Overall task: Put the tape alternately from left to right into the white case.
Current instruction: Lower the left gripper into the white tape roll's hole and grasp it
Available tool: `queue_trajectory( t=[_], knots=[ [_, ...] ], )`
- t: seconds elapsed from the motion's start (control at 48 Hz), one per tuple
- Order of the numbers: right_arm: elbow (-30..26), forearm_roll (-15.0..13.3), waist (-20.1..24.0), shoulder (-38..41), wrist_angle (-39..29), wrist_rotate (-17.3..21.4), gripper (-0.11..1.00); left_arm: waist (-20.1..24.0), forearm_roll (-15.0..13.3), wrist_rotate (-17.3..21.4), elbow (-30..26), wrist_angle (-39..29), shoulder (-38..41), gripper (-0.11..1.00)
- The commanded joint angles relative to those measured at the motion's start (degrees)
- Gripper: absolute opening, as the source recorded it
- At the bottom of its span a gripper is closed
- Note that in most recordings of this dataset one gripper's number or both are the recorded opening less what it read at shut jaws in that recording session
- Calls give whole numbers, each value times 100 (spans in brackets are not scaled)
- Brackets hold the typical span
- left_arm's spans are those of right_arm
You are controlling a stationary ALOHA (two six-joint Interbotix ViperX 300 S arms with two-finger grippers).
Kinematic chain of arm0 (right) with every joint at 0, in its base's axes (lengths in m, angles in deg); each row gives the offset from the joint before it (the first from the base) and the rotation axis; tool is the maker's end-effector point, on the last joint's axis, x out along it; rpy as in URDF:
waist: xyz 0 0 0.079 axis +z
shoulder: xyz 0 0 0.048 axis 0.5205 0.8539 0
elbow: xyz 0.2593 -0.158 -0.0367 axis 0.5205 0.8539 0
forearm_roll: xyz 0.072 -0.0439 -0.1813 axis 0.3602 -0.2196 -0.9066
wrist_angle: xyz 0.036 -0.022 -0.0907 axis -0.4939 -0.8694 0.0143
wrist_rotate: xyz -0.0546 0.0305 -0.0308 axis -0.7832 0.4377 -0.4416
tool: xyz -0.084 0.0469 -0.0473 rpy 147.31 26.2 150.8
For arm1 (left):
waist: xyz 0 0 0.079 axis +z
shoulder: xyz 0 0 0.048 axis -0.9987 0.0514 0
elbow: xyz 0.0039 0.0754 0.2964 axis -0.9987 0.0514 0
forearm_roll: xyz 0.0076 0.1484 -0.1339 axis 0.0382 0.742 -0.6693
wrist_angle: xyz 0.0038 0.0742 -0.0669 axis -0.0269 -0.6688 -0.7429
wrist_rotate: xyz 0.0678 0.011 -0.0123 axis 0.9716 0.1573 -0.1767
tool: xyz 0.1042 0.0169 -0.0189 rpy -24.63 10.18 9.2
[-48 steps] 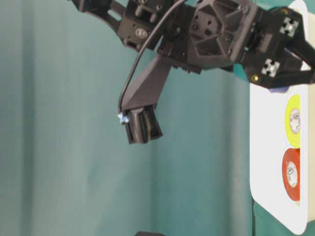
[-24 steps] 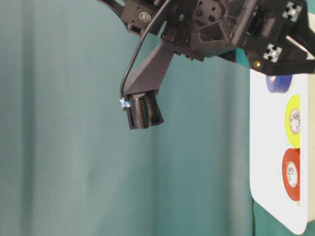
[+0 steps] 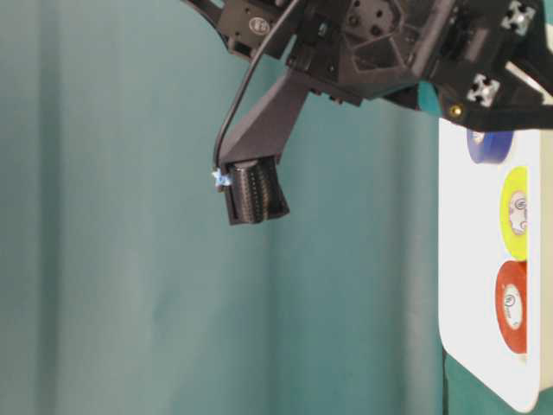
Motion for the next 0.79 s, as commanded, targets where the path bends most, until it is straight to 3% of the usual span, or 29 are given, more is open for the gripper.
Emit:
queue_trajectory(
  t=[0.0,0.313,0.771],
  knots=[
    [-44,-35,9,-176,53,0,79,-158,-9,-97,-132,44,-9,82],
    [-9,-26,9,-167,158,0,79,-475,-9,-237,-299,70,413,82],
    [176,-26,9,-167,413,0,79,-519,-9,-229,-545,211,1116,81]
  ],
)
